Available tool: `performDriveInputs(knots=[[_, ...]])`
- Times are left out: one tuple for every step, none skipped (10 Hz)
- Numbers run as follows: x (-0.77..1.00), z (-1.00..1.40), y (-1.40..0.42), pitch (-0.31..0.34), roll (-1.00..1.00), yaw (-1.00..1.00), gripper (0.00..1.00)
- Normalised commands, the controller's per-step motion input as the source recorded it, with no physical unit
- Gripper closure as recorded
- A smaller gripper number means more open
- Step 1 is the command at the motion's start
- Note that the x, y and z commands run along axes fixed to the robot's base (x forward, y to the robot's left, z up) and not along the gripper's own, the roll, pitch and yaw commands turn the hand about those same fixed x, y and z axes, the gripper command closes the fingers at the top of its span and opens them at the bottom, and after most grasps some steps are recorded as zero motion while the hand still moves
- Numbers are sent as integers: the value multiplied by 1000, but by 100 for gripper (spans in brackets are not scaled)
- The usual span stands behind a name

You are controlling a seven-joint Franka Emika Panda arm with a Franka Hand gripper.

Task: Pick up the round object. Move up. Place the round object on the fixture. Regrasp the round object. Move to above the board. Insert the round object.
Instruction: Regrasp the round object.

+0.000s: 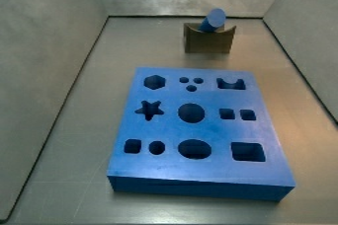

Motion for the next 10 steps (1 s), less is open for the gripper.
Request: performDriveInputs(knots=[[102,-4,-47,198,1000,146,0],[106,-6,-47,216,1000,185,0],[109,-6,-51,214,868,228,0],[113,-9,-55,185,687,241,0],[115,-9,-57,160,570,249,0],[111,-2,-50,103,299,256,0],[101,-2,-41,62,200,252,0],[92,-1,-42,23,165,238,0],[87,-7,-48,4,155,227,0],[34,-1000,46,-94,137,196,0]])
